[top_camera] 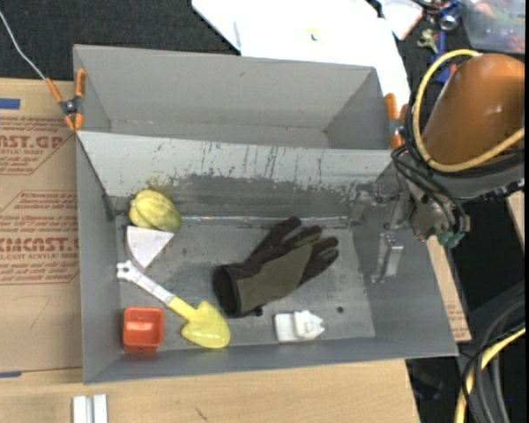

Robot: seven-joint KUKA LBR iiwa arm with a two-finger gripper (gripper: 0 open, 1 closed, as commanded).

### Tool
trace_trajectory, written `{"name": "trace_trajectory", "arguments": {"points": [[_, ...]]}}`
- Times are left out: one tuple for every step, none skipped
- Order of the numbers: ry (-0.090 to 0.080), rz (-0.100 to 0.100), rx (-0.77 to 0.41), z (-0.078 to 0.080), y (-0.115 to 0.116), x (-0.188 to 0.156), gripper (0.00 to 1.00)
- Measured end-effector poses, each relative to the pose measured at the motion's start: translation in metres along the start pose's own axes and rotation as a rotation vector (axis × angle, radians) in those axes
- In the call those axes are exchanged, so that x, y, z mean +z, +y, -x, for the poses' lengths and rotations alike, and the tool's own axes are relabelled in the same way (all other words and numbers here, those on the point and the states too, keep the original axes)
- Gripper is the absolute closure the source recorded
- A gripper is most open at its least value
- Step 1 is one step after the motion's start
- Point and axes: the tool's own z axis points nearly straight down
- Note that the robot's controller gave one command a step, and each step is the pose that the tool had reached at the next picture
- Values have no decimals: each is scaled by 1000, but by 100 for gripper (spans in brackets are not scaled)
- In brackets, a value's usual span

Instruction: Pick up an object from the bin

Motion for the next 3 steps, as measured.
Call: {"name": "trace_trajectory", "arguments": {"points": [[0,1,14,-16,38,73,0],[2,0,-212,-34,50,103,0],[-11,0,-285,-42,65,176,0]]}}
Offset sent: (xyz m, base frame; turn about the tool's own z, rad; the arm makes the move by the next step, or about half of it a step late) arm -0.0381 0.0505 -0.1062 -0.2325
